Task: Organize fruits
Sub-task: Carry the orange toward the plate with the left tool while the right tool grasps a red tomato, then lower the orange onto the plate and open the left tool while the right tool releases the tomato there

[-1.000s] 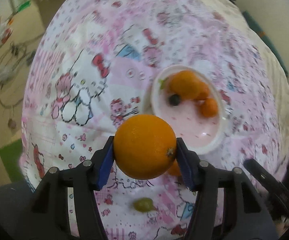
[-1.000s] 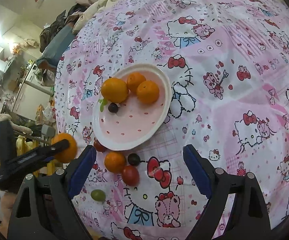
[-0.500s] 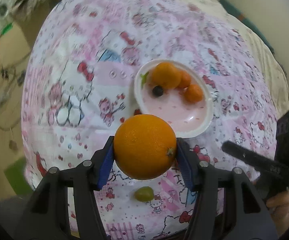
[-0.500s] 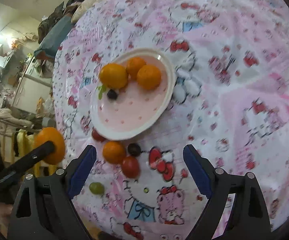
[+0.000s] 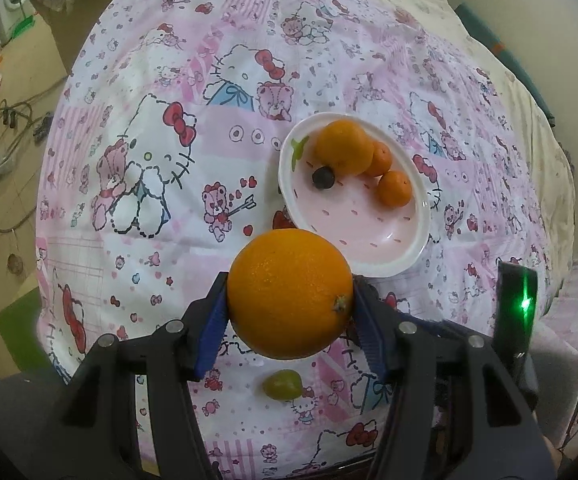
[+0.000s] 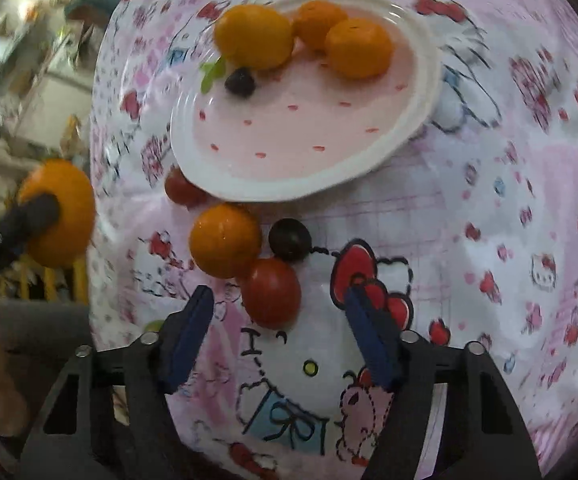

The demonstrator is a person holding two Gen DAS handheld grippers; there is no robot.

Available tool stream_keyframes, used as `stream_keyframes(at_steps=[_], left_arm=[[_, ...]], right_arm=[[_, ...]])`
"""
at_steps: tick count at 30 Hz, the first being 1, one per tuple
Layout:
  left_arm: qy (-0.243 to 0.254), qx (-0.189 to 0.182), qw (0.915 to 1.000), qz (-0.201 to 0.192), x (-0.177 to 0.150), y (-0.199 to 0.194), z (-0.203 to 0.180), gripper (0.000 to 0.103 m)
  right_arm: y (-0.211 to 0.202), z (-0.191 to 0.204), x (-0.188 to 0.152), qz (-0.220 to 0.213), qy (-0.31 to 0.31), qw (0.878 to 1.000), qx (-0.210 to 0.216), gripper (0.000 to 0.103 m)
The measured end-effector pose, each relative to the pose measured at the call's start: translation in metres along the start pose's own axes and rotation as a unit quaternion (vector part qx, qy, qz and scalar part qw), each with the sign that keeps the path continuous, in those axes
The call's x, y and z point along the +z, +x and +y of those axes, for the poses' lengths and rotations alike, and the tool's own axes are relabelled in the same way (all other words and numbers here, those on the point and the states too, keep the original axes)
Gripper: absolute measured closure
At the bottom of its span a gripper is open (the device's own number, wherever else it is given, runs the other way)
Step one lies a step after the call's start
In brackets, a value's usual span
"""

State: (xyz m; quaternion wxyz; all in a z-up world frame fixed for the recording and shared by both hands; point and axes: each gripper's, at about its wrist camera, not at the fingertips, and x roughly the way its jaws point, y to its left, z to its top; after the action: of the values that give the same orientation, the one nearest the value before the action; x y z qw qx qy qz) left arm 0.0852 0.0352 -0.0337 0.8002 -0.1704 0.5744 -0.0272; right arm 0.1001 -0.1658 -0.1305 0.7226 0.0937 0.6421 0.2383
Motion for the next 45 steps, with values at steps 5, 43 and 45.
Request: stream_keyframes(at_steps=[5,43,45], left_arm=[[-0.001,0.005,0.9999,-0.009,0.002,-0.003,0.002,0.049],[0.045,-0.019,0.9985,0.024,0.039,0.076,-0.057,0.049],[0.042,-0.023,0.9984,0.028,0.043,0.084,-0.059,0.049]], right_arm=[[0.007,0.016,-0.003,0.002,-0.055,0.998,-0.026,0.057],[-0.101,-0.056,0.067,-0.124,0.009,0.992,-0.003,0.07],[-0.098,-0.059,0.079,-0.123,0.007,0.992,-0.005,0.07]])
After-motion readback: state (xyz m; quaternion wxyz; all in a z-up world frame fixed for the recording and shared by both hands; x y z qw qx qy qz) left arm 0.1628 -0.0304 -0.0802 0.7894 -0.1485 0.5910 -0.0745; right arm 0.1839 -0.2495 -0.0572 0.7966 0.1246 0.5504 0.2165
